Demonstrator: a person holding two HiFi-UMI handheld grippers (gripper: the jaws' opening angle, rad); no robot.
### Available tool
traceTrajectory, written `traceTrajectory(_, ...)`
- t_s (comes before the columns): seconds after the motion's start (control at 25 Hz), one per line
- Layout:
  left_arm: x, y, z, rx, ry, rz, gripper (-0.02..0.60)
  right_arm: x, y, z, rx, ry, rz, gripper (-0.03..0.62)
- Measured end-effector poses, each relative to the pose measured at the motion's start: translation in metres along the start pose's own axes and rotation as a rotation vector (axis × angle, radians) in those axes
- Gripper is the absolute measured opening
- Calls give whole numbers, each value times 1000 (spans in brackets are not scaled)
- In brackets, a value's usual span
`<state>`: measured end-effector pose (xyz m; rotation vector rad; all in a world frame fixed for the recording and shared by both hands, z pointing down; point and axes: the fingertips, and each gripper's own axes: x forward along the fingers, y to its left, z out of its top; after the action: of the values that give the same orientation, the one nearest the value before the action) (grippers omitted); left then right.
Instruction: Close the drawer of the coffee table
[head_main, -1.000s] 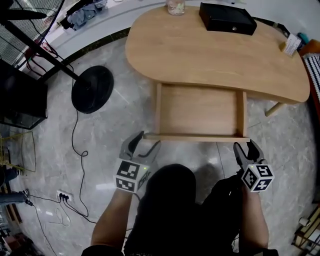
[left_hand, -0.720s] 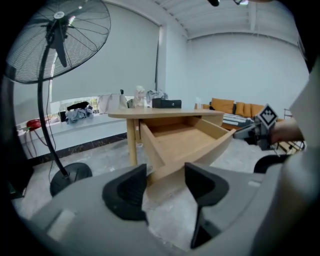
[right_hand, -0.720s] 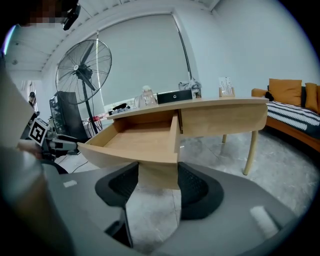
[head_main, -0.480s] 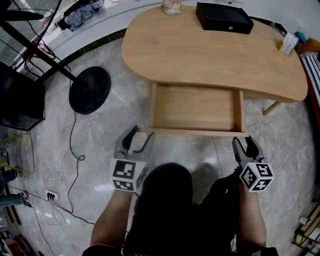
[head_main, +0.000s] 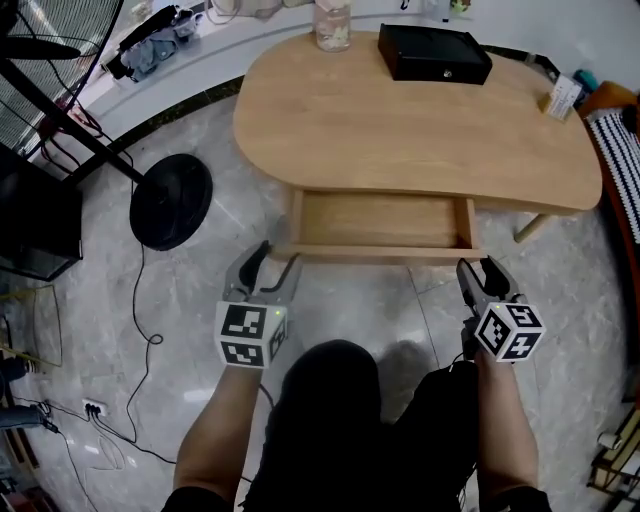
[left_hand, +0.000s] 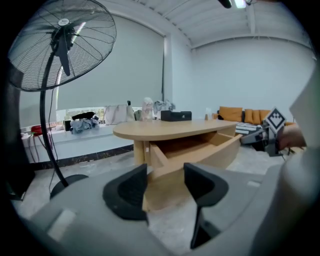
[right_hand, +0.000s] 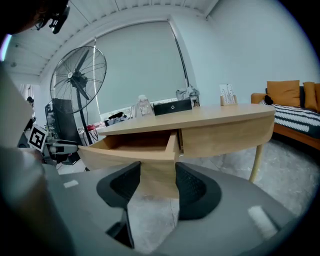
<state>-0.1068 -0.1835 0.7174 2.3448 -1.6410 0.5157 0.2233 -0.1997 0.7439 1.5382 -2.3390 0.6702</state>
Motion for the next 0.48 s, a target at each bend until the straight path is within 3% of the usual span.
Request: traceTrajectory(0.48,40,17,20,-14,-30,-15,233,41,-17,29,-3,-43,-32,233)
